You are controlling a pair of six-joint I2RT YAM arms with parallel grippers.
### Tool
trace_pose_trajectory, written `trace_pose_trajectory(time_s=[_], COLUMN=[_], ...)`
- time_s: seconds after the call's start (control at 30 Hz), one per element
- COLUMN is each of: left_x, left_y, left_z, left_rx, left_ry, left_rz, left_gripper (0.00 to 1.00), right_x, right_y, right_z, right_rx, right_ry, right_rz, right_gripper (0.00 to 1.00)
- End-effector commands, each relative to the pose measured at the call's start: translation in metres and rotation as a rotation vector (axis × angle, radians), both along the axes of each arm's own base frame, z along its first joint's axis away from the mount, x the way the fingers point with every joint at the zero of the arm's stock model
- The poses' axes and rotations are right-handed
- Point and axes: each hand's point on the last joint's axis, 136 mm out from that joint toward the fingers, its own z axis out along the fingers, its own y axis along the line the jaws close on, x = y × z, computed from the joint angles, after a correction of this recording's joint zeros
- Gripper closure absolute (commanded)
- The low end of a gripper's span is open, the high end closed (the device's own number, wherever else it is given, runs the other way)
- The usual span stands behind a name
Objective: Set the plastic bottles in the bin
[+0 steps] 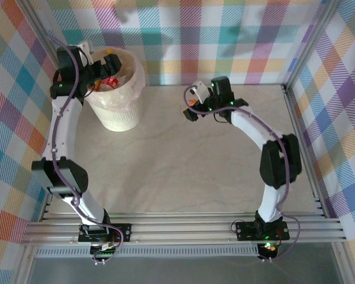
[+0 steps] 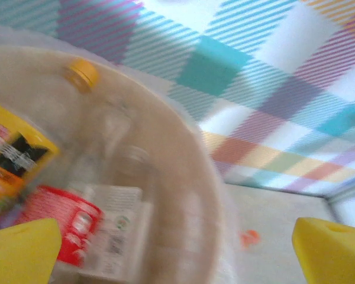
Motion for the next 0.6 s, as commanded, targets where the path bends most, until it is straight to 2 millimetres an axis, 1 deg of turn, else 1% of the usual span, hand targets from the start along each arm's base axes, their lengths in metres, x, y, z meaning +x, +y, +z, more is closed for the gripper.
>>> trace_pose_trajectory(time_s=[0.0,0.1,0.17,0.2,0.23,0.27,0.33,0.47,0.57], left_x=[-0.027,-0.058,-0.077,-0.084,-0.091,-0.097,-0.111,-0.130,-0.138], left_y=[-0.019,-0.024,-0.028,-0.030,-0.031,-0.031,-0.029,-0.022,-0.020], left_z=[0.024,0.015,0.006,0.001,-0.007,-0.015,-0.036,-0.058,-0.068], left_rx=[-0.213,-0.255,-0.276,-0.279,-0.280,-0.271,-0.245,-0.184,-0.161], left_ry=[-0.091,-0.061,-0.029,-0.012,0.016,0.047,0.124,0.190,0.216], left_rz=[-0.068,-0.072,-0.084,-0.089,-0.090,-0.083,-0.064,-0.026,-0.019], left_gripper=[0.00,0.00,0.00,0.00,0.00,0.00,0.00,0.00,0.00], right_x=[0.004,0.033,0.051,0.059,0.070,0.075,0.090,0.107,0.110], right_y=[-0.001,-0.006,-0.007,-0.008,-0.008,-0.009,-0.010,-0.008,-0.007], right_z=[-0.025,-0.039,-0.059,-0.066,-0.073,-0.083,-0.093,-0.112,-0.131], right_rx=[-0.127,-0.182,-0.258,-0.281,-0.298,-0.309,-0.315,-0.311,-0.324], right_ry=[0.015,-0.005,-0.056,-0.074,-0.088,-0.084,-0.114,-0.188,-0.188], right_rz=[0.230,0.291,0.353,0.366,0.373,0.385,0.393,0.422,0.449], right_gripper=[0.00,0.00,0.00,0.00,0.00,0.00,0.00,0.00,0.00])
